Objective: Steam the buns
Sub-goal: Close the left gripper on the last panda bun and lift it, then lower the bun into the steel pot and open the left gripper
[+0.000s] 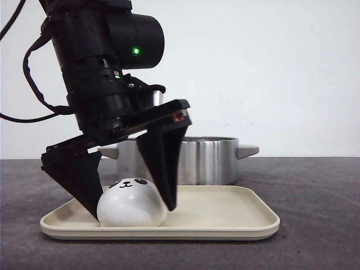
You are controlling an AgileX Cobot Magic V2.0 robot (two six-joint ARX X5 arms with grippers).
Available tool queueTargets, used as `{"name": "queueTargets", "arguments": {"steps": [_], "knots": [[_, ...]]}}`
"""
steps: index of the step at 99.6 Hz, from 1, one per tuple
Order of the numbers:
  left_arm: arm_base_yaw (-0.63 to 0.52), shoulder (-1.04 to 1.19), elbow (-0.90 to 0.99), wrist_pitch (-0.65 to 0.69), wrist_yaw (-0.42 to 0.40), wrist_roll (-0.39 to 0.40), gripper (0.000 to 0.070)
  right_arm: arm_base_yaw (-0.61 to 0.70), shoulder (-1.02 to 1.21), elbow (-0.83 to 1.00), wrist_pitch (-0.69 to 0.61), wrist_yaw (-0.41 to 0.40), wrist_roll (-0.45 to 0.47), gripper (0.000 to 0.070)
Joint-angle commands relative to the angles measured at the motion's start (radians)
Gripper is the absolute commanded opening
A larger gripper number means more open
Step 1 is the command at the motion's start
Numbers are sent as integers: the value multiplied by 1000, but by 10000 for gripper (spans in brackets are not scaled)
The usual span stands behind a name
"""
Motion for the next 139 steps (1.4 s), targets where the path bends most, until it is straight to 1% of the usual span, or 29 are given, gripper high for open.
{"name": "queueTargets", "arguments": {"steps": [1, 2, 5, 6, 10, 29, 47, 55, 70, 77, 83, 97, 118, 139], "knots": [[-10, 20, 12, 0, -4, 3, 167, 9, 10, 18, 5, 4, -10, 9], [-10, 20, 12, 0, -4, 3, 147, 9, 10, 18, 5, 4, -10, 9], [-10, 20, 12, 0, -3, 11, 21, 9, 10, 18, 5, 4, -10, 9], [-10, 20, 12, 0, -3, 13, 0, 9, 10, 18, 5, 4, -10, 9], [-10, 20, 12, 1, -3, 18, 13, 9, 10, 18, 5, 4, -10, 9], [-10, -4, 29, -6, 5, 19, 10, 9, 10, 18, 5, 4, -10, 9], [-11, -102, 138, -11, 1, 64, 10, 9, 10, 18, 6, 3, -10, 9], [-11, -137, 220, -3, -39, 90, 10, 9, 10, 18, 11, 3, -10, 9], [-3, -152, 381, 23, -164, 156, 10, 9, 10, 18, 25, 0, -10, 9], [11, -150, 428, 55, -191, 202, 10, 9, 10, 18, 27, 0, -10, 9], [23, -148, 443, 100, -202, 220, 10, 9, 10, 18, 28, 0, -11, 9], [69, -129, 444, 170, -218, 220, 10, 9, 10, 18, 29, 0, -11, 9], [137, -21, 444, 183, -217, 220, 10, 9, 10, 18, 28, -1, -11, 9], [169, 104, 444, 187, -217, 220, 10, 9, 10, 18, 28, -1, -11, 9]]}}
